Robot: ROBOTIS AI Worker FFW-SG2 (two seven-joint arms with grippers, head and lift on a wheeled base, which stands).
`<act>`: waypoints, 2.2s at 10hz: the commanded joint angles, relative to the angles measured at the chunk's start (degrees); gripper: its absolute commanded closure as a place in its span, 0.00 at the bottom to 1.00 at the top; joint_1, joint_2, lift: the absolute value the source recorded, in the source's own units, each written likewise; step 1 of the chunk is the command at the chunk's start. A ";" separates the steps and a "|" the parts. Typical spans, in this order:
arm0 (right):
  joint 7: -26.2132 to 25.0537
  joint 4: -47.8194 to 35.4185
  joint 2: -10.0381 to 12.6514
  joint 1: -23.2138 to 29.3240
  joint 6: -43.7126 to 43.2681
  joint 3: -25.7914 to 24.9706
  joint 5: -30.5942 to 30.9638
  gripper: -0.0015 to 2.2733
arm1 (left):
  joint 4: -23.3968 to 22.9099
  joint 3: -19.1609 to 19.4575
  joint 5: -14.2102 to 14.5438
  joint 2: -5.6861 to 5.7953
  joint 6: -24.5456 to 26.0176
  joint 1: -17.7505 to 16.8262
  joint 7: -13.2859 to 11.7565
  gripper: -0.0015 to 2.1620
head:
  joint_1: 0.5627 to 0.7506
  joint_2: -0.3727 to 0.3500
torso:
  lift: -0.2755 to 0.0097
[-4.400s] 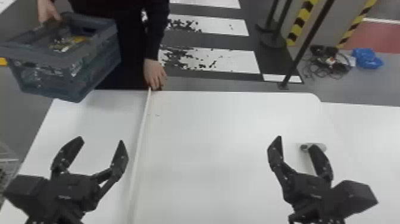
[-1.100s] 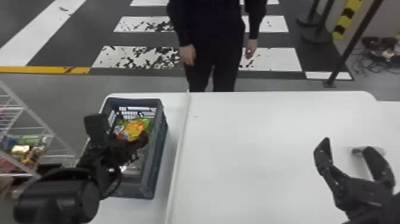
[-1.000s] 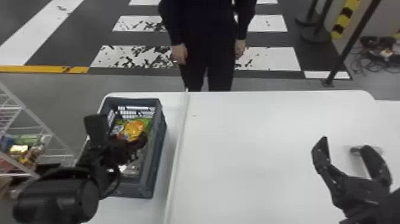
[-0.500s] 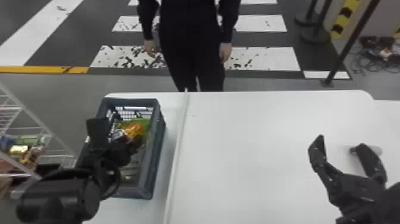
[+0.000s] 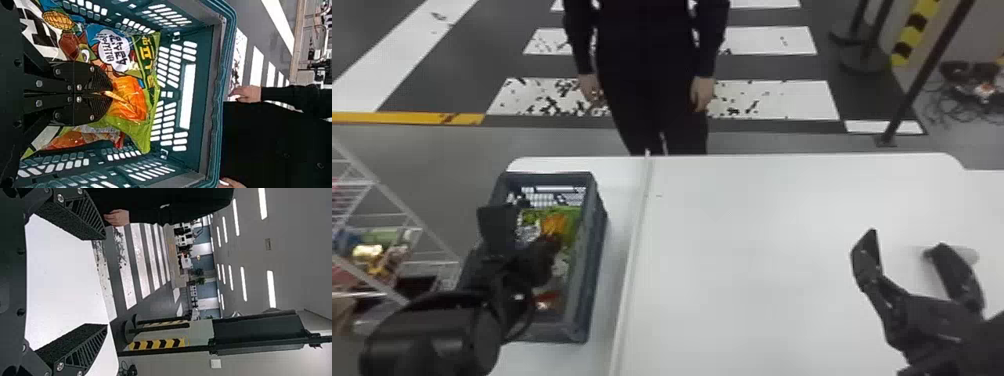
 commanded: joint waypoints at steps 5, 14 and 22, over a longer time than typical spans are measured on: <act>0.00 -0.67 -0.36 0.72 -0.07 0.08 0.09 0.06 | -8.49 -0.03 0.02 0.14 1.90 3.13 2.54 0.96 | 0.70 0.63 | 0.86; 0.00 -0.85 -0.36 0.72 -0.60 -0.01 0.00 0.06 | -24.22 -0.39 -2.00 0.14 2.08 9.11 9.13 0.96 | 0.70 0.63 | 0.86; -0.26 -0.93 -0.53 0.72 0.11 -0.89 -0.09 0.06 | -39.16 -2.14 2.48 -0.22 11.92 12.45 5.35 0.96 | 0.70 0.51 | 0.86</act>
